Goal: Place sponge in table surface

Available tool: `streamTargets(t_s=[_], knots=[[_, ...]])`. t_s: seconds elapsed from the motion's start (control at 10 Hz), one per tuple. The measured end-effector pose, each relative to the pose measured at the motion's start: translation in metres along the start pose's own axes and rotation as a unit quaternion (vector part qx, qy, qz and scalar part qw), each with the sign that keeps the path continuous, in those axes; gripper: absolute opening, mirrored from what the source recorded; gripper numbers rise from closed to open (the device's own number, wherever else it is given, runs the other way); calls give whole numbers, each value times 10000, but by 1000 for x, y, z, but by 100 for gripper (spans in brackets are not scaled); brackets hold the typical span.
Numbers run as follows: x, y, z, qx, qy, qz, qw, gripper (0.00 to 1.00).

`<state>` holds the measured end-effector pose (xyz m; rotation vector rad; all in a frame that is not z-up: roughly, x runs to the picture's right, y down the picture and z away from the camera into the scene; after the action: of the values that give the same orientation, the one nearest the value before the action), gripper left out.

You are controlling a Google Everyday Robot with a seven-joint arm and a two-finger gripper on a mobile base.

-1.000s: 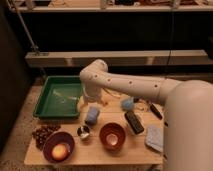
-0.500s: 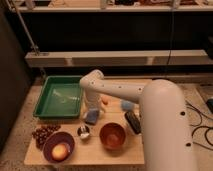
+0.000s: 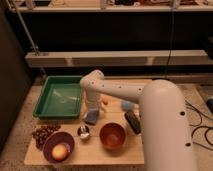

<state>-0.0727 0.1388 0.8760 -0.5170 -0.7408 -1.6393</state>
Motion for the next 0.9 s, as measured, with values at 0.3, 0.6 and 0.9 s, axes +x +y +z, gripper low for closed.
streamTargets(t_s=[0.3, 0.6, 0.9], knots=[[-14, -7, 4, 21, -139, 63, 9999, 80], [-8, -7, 3, 48, -161, 175, 9997, 80], [-4, -5, 13, 120, -288, 240, 9992, 79]])
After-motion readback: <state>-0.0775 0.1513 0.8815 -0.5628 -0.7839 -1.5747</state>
